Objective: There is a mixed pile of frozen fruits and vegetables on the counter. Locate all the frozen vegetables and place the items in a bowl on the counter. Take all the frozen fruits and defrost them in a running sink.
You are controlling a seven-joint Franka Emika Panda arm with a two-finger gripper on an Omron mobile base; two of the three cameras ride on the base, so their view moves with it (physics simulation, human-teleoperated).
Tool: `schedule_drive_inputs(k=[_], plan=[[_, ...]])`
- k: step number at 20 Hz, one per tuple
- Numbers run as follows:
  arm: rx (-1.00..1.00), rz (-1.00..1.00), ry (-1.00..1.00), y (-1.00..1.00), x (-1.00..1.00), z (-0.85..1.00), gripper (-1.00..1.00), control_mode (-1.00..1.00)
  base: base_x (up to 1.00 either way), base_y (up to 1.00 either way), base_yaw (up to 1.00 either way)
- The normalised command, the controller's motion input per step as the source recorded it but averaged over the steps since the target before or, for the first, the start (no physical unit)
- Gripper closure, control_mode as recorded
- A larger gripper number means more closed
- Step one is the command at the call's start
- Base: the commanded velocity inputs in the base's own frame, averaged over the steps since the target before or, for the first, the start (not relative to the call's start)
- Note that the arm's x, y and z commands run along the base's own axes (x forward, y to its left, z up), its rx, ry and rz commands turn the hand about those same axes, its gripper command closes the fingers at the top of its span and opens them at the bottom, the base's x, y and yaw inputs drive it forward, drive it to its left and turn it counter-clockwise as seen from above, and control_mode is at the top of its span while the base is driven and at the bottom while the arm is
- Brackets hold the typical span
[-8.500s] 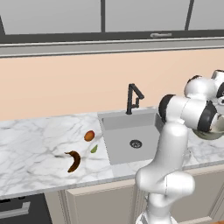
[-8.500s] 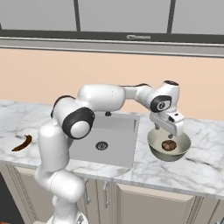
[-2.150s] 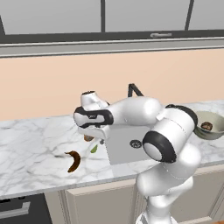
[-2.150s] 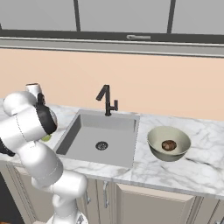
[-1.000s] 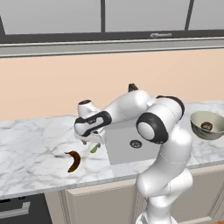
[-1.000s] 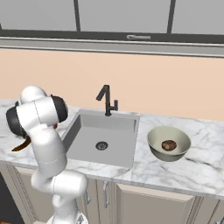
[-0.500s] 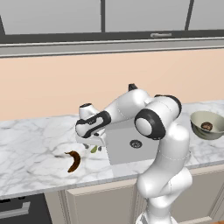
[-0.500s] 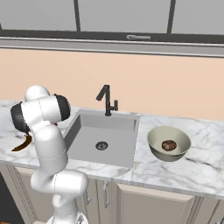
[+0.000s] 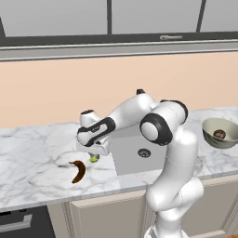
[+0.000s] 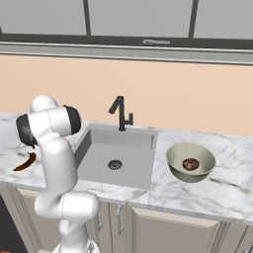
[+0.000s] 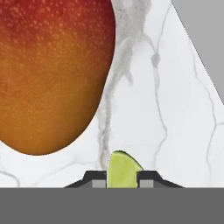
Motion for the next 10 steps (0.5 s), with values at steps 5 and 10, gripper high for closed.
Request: schedule_drive_inputs(k=[5, 10], plan=[[0.01, 0.00, -0.01, -0.05, -0.05, -0.13, 1.00, -1.00, 0.00, 0.00, 0.00], [0.03, 0.00, -0.01, -0.15, -0.18, 0.16, 1.00, -1.00, 0.00, 0.00, 0.00]])
